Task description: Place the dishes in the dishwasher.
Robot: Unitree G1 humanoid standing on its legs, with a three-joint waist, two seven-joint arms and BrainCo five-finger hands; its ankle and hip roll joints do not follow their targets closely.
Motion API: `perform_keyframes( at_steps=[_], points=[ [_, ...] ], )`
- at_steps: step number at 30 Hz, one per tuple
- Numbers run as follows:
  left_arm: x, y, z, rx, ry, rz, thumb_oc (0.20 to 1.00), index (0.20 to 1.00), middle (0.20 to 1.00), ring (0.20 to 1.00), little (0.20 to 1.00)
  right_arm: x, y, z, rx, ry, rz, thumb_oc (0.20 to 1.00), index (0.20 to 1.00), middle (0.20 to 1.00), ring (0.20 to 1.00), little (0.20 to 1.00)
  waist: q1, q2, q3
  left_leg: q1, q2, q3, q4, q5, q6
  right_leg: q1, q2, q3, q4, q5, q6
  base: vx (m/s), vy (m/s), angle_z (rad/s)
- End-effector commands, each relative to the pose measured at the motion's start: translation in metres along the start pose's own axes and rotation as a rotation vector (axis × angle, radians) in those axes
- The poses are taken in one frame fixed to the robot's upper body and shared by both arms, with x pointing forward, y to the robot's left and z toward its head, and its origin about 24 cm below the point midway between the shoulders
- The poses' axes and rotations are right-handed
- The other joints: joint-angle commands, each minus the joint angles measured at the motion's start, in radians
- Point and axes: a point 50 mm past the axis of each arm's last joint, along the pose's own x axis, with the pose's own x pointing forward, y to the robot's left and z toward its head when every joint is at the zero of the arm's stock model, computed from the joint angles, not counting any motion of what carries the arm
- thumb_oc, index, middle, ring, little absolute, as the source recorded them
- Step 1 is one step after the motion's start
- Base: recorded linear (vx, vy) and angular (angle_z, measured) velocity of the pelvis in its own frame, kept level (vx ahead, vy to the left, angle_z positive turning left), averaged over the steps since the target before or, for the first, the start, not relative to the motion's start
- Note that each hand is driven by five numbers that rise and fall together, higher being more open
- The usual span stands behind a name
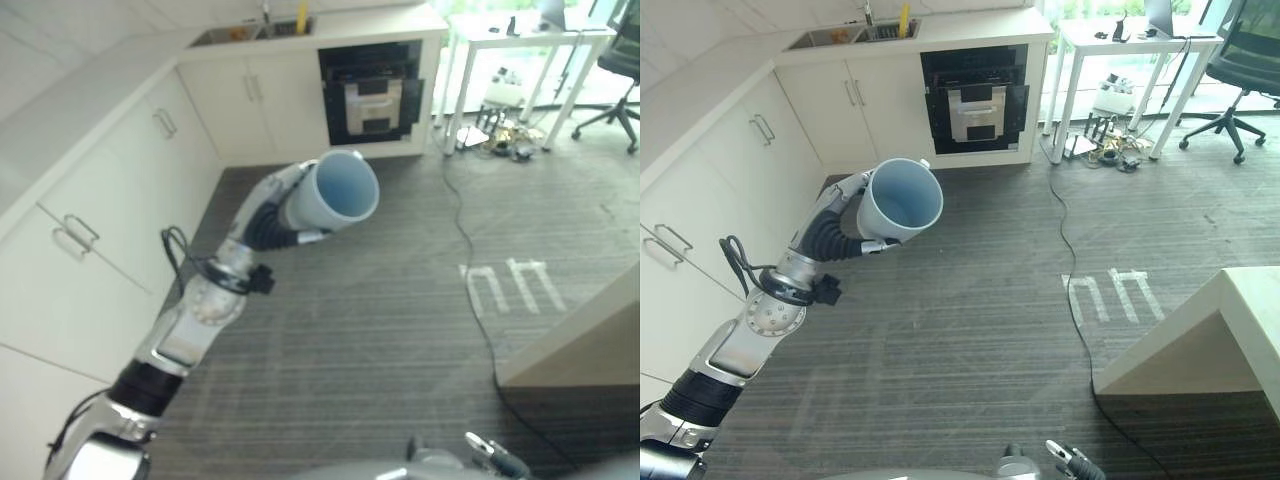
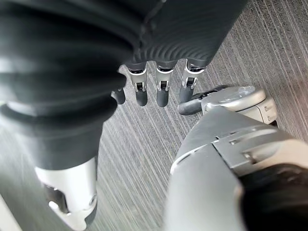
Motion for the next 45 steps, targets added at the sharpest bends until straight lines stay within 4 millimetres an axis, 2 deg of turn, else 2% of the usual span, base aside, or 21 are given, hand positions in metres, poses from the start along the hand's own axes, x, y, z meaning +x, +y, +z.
perform_keyframes(
  at_steps=[1, 4, 7, 9, 11, 12, 14, 17, 20, 21, 24, 26, 27, 28, 30, 32, 34, 36, 38, 40, 45],
  points=[
    [0.022, 0.041, 0.002, 0.053, -0.063, 0.194, 0.200, 0.200, 0.200, 0.200, 0.200, 0.005, 0.006, 0.016, 0.112, 0.019, -0.022, 1.000, 1.000, 1.000, 1.000, 1.000, 0.006, -0.021, 0.082, -0.131, -0.024, -0.156, 0.102, -0.013, -0.007, 0.000, 0.064, -0.040, 0.135, -0.170, -0.015, 0.01, -0.124, -0.07],
    [0.023, 0.036, 0.004, 0.056, -0.062, 0.185, 0.200, 0.200, 0.200, 0.200, 0.200, 0.004, -0.002, 0.009, 0.043, 0.052, -0.047, 1.000, 1.000, 1.000, 1.000, 1.000, 0.000, -0.015, 0.075, -0.139, -0.021, -0.155, 0.144, -0.032, -0.011, 0.000, 0.067, -0.032, 0.140, -0.177, -0.025, 0.04, -0.064, 0.02],
    [0.023, 0.042, 0.004, 0.039, -0.058, 0.178, 0.200, 0.200, 0.200, 0.200, 0.200, 0.004, -0.002, 0.018, -0.021, 0.028, -0.043, 1.000, 1.000, 1.000, 1.000, 1.000, 0.003, -0.027, 0.078, -0.190, -0.042, -0.145, 0.320, -0.094, 0.017, -0.008, 0.056, -0.025, 0.166, -0.184, -0.045, 0.09, -0.080, 0.03],
    [0.024, 0.046, 0.005, 0.022, -0.062, 0.164, 0.200, 0.200, 0.200, 0.200, 0.200, 0.004, -0.003, 0.018, -0.016, 0.040, -0.038, 1.000, 1.000, 1.000, 1.000, 1.000, 0.005, -0.024, 0.087, -0.235, -0.038, -0.134, 0.358, -0.067, 0.011, -0.001, 0.066, -0.029, 0.170, -0.185, -0.049, 0.20, -0.045, -0.02],
    [0.022, 0.044, 0.005, 0.003, -0.061, 0.144, 0.200, 0.200, 0.200, 0.200, 0.200, 0.003, -0.005, 0.012, -0.040, 0.100, -0.049, 1.000, 1.000, 1.000, 1.000, 1.000, 0.016, -0.006, 0.106, -0.267, -0.010, -0.117, 0.269, 0.029, -0.018, 0.026, 0.087, -0.042, 0.172, -0.199, -0.050, 0.40, 0.110, 0.31],
    [0.019, 0.038, 0.005, -0.005, -0.053, 0.141, 0.200, 0.200, 0.200, 0.200, 0.200, 0.003, -0.008, 0.009, -0.097, 0.123, -0.069, 1.000, 1.000, 1.000, 1.000, 1.000, 0.036, 0.008, 0.121, -0.309, 0.031, -0.112, 0.171, 0.138, -0.048, 0.058, 0.097, -0.052, 0.165, -0.211, -0.054, 0.50, 0.185, 0.42],
    [0.016, 0.036, 0.005, -0.015, -0.044, 0.146, 0.200, 0.200, 0.200, 0.200, 0.200, 0.001, -0.011, 0.008, -0.095, 0.121, -0.078, 1.000, 1.000, 1.000, 1.000, 1.000, 0.051, 0.009, 0.136, -0.350, 0.077, -0.110, 0.120, 0.213, -0.071, 0.084, 0.092, -0.061, 0.172, -0.227, -0.059, 0.48, 0.212, 0.13],
    [0.012, 0.036, 0.001, -0.011, -0.031, 0.161, 0.200, 0.200, 0.200, 0.200, 0.200, 0.001, -0.013, 0.009, -0.106, 0.118, -0.076, 1.000, 1.000, 1.000, 1.000, 1.000, 0.056, 0.013, 0.151, -0.380, 0.129, -0.121, 0.133, 0.241, -0.083, 0.077, 0.076, -0.073, 0.237, -0.262, -0.063, 0.40, 0.229, -0.29],
    [0.010, 0.037, 0.001, -0.002, -0.031, 0.164, 0.200, 0.200, 0.200, 0.200, 0.200, 0.000, -0.015, 0.010, -0.082, 0.104, -0.119, 1.000, 1.000, 1.000, 1.000, 1.000, 0.058, 0.026, 0.148, -0.356, 0.120, -0.156, 0.159, 0.183, -0.067, 0.046, 0.045, -0.064, 0.382, -0.338, -0.059, 0.52, 0.386, -0.63],
    [0.010, 0.035, 0.000, -0.006, -0.024, 0.145, 0.200, 0.200, 0.200, 0.200, 0.200, 0.000, -0.016, 0.009, -0.055, 0.100, -0.145, 1.000, 1.000, 1.000, 1.000, 1.000, 0.064, 0.013, 0.137, -0.358, 0.070, -0.188, 0.211, 0.113, -0.045, 0.067, 0.023, -0.048, 0.412, -0.370, -0.048, 0.77, 0.518, -0.86],
    [0.014, 0.030, 0.003, -0.012, -0.046, 0.111, 0.200, 0.200, 0.200, 0.200, 0.200, -0.001, -0.014, 0.001, -0.017, 0.090, -0.154, 1.000, 1.000, 1.000, 1.000, 1.000, 0.067, 0.005, 0.110, -0.341, 0.017, -0.190, 0.229, 0.054, -0.008, 0.082, 0.000, -0.050, 0.467, -0.378, -0.020, 0.41, 0.300, -0.39],
    [0.016, 0.029, 0.006, -0.010, -0.064, 0.097, 0.200, 0.200, 0.200, 0.200, 0.200, -0.001, -0.011, -0.002, -0.002, 0.076, -0.158, 1.000, 1.000, 1.000, 1.000, 1.000, 0.064, 0.001, 0.098, -0.317, -0.024, -0.190, 0.216, 0.030, 0.021, 0.069, -0.024, -0.049, 0.557, -0.327, 0.011, 0.36, 0.314, 0.53],
    [0.018, 0.028, 0.008, -0.002, -0.085, 0.076, 0.200, 0.200, 0.200, 0.200, 0.200, 0.000, -0.007, -0.003, 0.017, 0.052, -0.164, 1.000, 1.000, 1.000, 1.000, 1.000, 0.062, -0.016, 0.083, -0.296, -0.079, -0.169, 0.201, -0.004, 0.065, 0.067, -0.051, -0.055, 0.680, -0.236, 0.060, 0.46, 0.358, 0.77],
    [0.020, 0.026, 0.008, 0.011, -0.084, 0.048, 0.200, 0.200, 0.200, 0.200, 0.200, 0.002, 0.004, -0.004, -0.004, 0.037, -0.135, 1.000, 1.000, 1.000, 1.000, 1.000, 0.060, -0.020, 0.074, -0.253, -0.126, -0.160, 0.172, -0.033, 0.112, -0.008, -0.078, -0.047, 0.888, -0.069, 0.118, 0.57, 0.441, 0.79],
    [0.017, 0.025, 0.004, 0.016, -0.070, 0.050, 0.200, 0.200, 0.200, 0.200, 0.200, 0.004, 0.012, 0.002, -0.070, 0.024, -0.103, 1.000, 1.000, 1.000, 1.000, 1.000, 0.049, -0.004, 0.085, -0.196, -0.132, -0.155, 0.137, -0.042, 0.125, -0.106, -0.072, -0.047, 0.958, -0.066, 0.097, 0.38, 0.219, 0.29],
    [0.013, 0.026, 0.005, 0.027, -0.079, 0.048, 0.200, 0.200, 0.200, 0.200, 0.200, 0.006, 0.019, 0.011, -0.088, -0.003, -0.080, 1.000, 1.000, 1.000, 1.000, 1.000, 0.014, 0.002, 0.108, -0.130, -0.143, -0.158, 0.108, -0.053, 0.129, -0.210, 0.003, -0.080, 0.854, -0.129, 0.071, 0.33, 0.001, 0.05],
    [0.017, 0.028, 0.007, 0.037, -0.082, 0.047, 0.200, 0.200, 0.200, 0.200, 0.200, 0.005, 0.020, 0.014, -0.093, -0.004, -0.074, 1.000, 1.000, 1.000, 1.000, 1.000, -0.011, -0.008, 0.121, -0.093, -0.145, -0.155, 0.106, -0.079, 0.126, -0.253, -0.009, -0.102, 0.688, -0.118, 0.063, 0.32, -0.131, -0.16],
    [0.025, 0.032, 0.009, 0.052, -0.089, 0.053, 0.200, 0.200, 0.200, 0.200, 0.200, 0.004, 0.016, 0.013, -0.078, 0.000, -0.070, 1.000, 1.000, 1.000, 1.000, 1.000, -0.055, -0.043, 0.133, -0.036, -0.163, -0.163, 0.098, -0.147, 0.123, -0.298, -0.033, -0.063, 0.360, -0.030, 0.087, 0.42, -0.252, 0.35],
    [0.028, 0.033, 0.009, 0.049, -0.097, 0.050, 0.200, 0.200, 0.200, 0.200, 0.200, 0.004, 0.013, 0.009, -0.050, 0.005, -0.075, 1.000, 1.000, 1.000, 1.000, 1.000, -0.073, -0.051, 0.133, 0.004, -0.169, -0.178, 0.091, -0.185, 0.123, -0.311, -0.045, -0.035, 0.245, 0.042, 0.114, 0.44, -0.255, 0.54],
    [0.029, 0.032, 0.008, 0.048, -0.102, 0.035, 0.200, 0.200, 0.200, 0.200, 0.200, 0.003, 0.010, 0.002, -0.015, 0.023, -0.087, 1.000, 1.000, 1.000, 1.000, 1.000, -0.081, -0.051, 0.121, 0.047, -0.173, -0.184, 0.095, -0.226, 0.122, -0.314, -0.045, -0.038, 0.222, 0.071, 0.124, 0.44, -0.301, 0.54],
    [0.022, 0.017, 0.008, 0.018, -0.083, 0.031, 0.200, 0.200, 0.200, 0.200, 0.200, 0.005, 0.009, 0.006, -0.050, 0.028, -0.093, 1.000, 1.000, 1.000, 1.000, 1.000, -0.078, -0.041, 0.070, 0.087, -0.134, -0.174, 0.217, -0.252, 0.083, -0.252, -0.011, -0.068, 0.258, -0.031, 0.049, 0.30, -0.280, 0.22]
  ],
)
